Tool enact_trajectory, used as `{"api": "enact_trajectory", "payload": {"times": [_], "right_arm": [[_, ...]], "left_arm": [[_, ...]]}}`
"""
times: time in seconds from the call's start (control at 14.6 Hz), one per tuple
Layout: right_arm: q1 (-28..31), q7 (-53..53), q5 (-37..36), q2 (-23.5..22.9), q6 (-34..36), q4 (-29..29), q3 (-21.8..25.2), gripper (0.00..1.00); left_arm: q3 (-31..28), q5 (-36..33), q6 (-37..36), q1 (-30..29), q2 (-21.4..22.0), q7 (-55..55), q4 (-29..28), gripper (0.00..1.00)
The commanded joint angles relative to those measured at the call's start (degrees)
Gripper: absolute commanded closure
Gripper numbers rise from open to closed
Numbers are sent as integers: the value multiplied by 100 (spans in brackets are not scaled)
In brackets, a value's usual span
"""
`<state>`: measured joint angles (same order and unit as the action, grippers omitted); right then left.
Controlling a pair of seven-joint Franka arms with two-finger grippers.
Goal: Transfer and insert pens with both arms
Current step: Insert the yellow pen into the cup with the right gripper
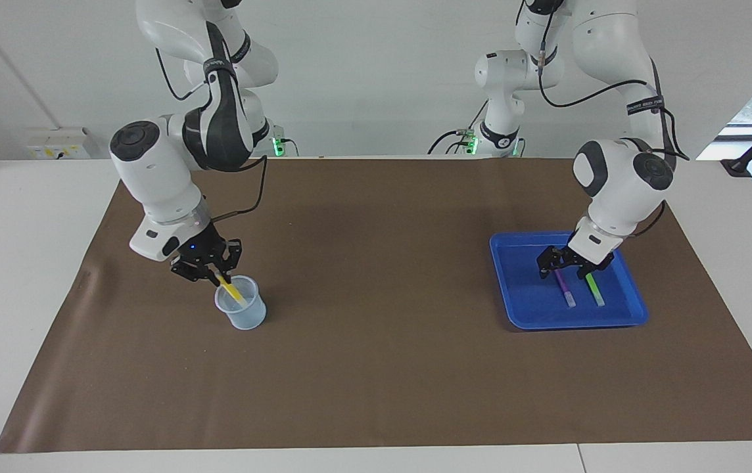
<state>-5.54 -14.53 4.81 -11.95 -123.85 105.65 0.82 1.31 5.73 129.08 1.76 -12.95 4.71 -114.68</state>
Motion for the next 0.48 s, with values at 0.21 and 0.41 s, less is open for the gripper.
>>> {"api": "enact_trajectory", "payload": {"times": [0.21,0.41], "right_arm": [[27,-76,-139,114,-262,307,-11,73],[35,-85,-139,87,-280,263,-11,36]], "left_arm": [[63,-396,487,-194,-270,109,-361,7],[63,-397,987,-212,-252,92,-608,20]]}}
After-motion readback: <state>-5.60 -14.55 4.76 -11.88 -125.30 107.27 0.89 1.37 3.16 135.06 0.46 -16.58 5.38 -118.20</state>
